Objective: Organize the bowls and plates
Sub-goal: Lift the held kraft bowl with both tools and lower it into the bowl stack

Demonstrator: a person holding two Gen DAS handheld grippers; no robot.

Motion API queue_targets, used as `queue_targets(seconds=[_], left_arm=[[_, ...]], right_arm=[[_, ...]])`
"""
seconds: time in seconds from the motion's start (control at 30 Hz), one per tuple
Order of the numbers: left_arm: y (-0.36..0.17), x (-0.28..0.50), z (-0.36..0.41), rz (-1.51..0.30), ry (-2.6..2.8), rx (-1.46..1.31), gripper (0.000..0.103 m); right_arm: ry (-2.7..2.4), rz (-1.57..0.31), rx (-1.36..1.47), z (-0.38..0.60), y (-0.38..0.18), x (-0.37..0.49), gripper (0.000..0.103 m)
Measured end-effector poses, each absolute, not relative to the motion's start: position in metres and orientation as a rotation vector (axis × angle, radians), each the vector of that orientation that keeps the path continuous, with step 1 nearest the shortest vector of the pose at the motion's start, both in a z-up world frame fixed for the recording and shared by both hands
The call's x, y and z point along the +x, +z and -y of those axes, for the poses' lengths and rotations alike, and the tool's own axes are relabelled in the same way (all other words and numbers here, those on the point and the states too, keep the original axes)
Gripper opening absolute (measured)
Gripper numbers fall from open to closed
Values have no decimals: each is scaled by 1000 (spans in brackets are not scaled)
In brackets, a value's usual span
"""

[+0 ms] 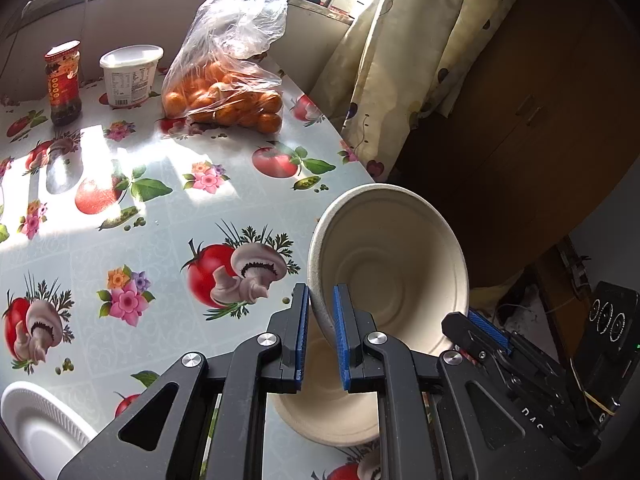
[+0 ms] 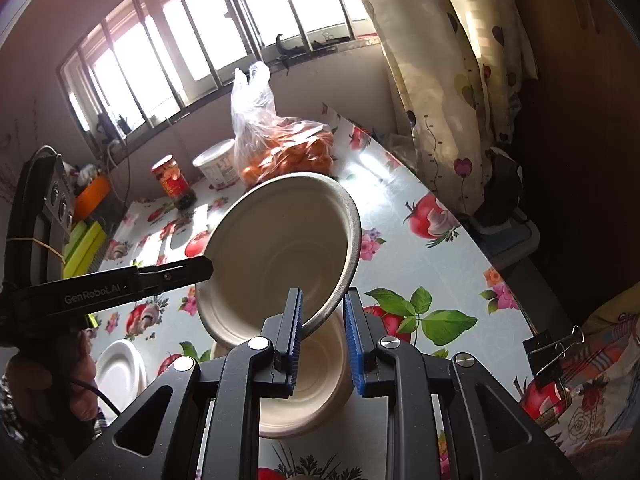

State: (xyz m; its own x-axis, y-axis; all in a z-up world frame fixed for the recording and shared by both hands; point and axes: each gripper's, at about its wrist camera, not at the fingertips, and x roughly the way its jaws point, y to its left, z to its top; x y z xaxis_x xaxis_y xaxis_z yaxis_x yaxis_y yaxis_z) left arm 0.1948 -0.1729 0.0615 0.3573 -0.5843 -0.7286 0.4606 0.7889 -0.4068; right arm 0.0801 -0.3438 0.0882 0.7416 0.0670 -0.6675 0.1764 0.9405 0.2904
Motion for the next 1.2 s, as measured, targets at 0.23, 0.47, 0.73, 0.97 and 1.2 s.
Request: queue_targets(seconds=[0.23, 0.47, 0.73, 0.97, 1.2], left_arm=[[58, 185, 161, -1004, -672, -151, 13], [52, 174, 153, -1010, -670, -156, 13], [44, 164, 150, -1026, -670, -155, 13], [38, 162, 147, -1038, -668, -162, 13], [29, 161, 146, -1063, -659, -159, 13]], right_arm=[[-54, -742, 349, 331, 86, 70, 20], [-49, -742, 348, 323, 85, 59, 20], [-53, -760, 367, 319, 76, 49, 21], [-54, -767, 368, 319, 73, 46, 21], [-57, -794, 377, 317, 62, 42, 21]])
